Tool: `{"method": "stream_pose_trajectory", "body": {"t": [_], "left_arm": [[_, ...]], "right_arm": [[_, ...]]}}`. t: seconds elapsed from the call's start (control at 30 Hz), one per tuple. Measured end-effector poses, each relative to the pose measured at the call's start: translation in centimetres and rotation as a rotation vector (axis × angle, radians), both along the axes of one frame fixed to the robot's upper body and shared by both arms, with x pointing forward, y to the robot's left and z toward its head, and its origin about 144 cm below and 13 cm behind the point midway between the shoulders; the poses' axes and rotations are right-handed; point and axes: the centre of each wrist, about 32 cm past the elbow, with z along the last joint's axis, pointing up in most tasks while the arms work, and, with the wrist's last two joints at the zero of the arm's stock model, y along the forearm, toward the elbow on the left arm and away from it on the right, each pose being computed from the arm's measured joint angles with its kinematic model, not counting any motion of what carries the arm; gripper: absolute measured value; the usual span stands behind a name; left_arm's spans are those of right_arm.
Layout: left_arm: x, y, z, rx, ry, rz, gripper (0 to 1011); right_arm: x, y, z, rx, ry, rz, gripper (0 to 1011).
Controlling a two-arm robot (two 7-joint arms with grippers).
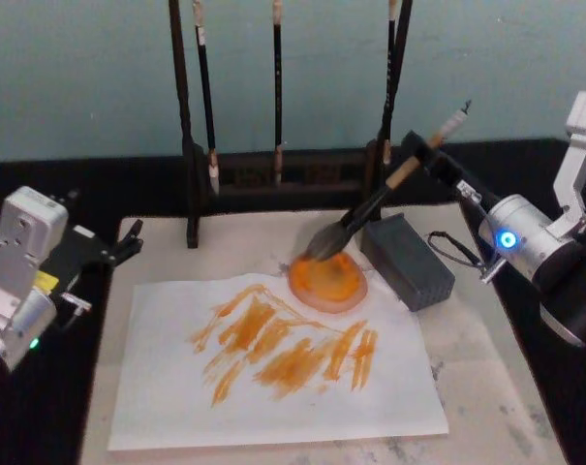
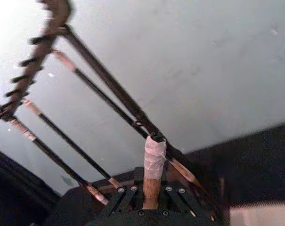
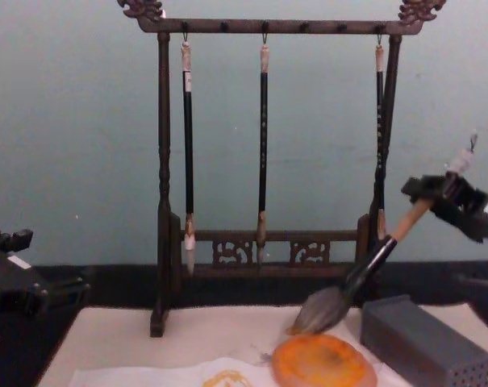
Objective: Pick up the brush from the inkstone, write on the paper, then place the brush back to its original position.
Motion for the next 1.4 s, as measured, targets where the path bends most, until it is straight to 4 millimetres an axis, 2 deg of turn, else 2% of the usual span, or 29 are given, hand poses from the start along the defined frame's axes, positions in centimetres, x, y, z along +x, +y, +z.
{"method": "stream_pose_trajectory", "body": {"t": [0.4, 0.73, 1.4], "left_arm": [[0.0, 0.0, 0.0, 0.000, 0.000, 0.000, 1001], [0.0, 0.0, 0.0, 0.000, 0.000, 0.000, 1001], [0.0, 0.0, 0.0, 0.000, 0.000, 0.000, 1001]], "right_arm": [[-1.0, 1.1, 2.4, -0.255, -0.246, 0.064, 163], [-2.7, 1.4, 2.6, -0.440, -0.407, 0.130, 163], [-6.5, 0.0, 3.2, -0.577, -0.568, 0.244, 163]]}}
